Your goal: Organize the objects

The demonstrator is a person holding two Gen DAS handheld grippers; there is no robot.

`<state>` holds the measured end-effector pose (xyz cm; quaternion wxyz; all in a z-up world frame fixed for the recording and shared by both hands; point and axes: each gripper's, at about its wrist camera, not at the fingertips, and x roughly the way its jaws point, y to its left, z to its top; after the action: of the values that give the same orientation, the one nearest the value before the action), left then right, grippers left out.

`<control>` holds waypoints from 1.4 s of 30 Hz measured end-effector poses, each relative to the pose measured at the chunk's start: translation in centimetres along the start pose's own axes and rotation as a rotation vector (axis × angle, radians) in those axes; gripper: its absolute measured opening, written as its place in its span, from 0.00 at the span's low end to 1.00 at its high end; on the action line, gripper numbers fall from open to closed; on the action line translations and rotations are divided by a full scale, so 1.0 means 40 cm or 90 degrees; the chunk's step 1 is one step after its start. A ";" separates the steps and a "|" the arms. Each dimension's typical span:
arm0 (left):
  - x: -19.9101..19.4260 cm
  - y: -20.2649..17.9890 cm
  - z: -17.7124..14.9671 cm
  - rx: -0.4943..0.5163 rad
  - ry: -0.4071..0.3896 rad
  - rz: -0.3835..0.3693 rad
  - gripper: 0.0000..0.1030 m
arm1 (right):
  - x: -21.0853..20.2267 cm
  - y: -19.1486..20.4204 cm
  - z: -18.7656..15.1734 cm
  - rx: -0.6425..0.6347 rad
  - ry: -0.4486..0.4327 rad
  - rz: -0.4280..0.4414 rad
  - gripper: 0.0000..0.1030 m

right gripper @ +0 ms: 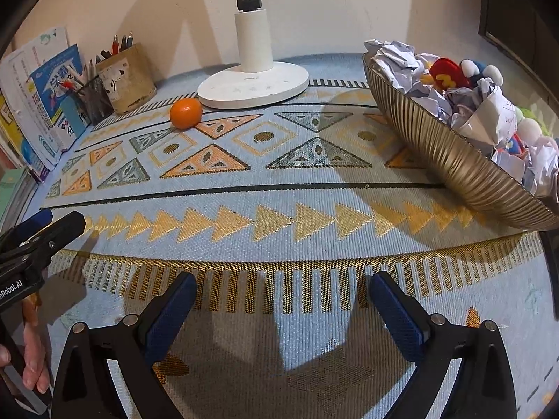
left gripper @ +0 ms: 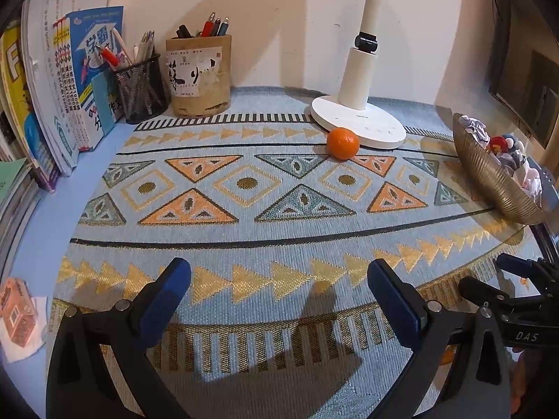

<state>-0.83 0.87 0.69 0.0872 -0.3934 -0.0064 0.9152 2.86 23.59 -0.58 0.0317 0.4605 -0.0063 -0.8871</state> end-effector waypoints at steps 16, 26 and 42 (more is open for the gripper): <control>0.005 0.000 -0.001 -0.001 0.009 0.003 0.98 | 0.007 0.011 0.001 -0.014 0.011 -0.009 1.00; -0.023 -0.009 -0.004 0.013 -0.022 0.006 0.98 | 0.006 0.011 0.000 -0.017 0.013 -0.013 1.00; 0.025 0.047 -0.013 -0.023 0.130 0.090 1.00 | 0.021 0.015 0.022 -0.034 0.049 -0.014 1.00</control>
<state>-1.43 -0.84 -0.54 0.0153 -0.4856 0.0135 0.8739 1.67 22.91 -0.73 0.0347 0.4930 0.0239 -0.8690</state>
